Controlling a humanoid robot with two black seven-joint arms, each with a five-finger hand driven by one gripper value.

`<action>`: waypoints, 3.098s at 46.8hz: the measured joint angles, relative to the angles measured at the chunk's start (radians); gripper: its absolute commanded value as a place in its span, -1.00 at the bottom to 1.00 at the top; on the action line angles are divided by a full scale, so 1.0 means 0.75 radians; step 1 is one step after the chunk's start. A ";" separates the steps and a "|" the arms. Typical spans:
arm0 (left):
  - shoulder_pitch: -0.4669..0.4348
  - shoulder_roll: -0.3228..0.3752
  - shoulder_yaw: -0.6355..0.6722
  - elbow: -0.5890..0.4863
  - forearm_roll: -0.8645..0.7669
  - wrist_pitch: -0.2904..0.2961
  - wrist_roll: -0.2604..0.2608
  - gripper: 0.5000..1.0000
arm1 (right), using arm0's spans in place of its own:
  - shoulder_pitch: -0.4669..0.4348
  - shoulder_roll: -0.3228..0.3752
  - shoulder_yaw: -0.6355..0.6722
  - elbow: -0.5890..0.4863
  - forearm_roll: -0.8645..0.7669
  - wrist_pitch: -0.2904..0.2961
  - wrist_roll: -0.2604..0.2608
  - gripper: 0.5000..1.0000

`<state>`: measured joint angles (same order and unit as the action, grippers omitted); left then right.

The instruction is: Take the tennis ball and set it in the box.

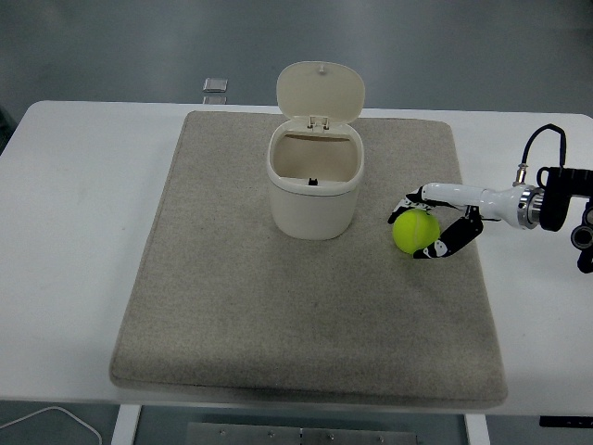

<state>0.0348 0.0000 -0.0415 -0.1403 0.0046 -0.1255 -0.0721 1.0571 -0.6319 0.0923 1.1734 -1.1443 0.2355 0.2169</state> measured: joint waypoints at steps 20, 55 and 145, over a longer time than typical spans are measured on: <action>0.001 0.000 0.000 0.000 0.000 0.000 0.000 0.99 | -0.001 -0.002 -0.002 -0.002 0.002 0.008 0.005 -0.19; 0.000 0.000 0.000 0.000 0.000 0.000 0.000 0.99 | 0.159 -0.084 0.061 0.023 0.152 0.204 0.050 -1.00; 0.000 0.000 0.000 0.000 0.000 0.000 0.000 0.99 | 0.312 0.227 0.102 -0.028 0.344 0.058 0.042 -0.02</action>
<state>0.0348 0.0000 -0.0418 -0.1404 0.0046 -0.1257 -0.0721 1.2913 -0.4617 0.1686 1.1523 -0.8867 0.2794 0.2484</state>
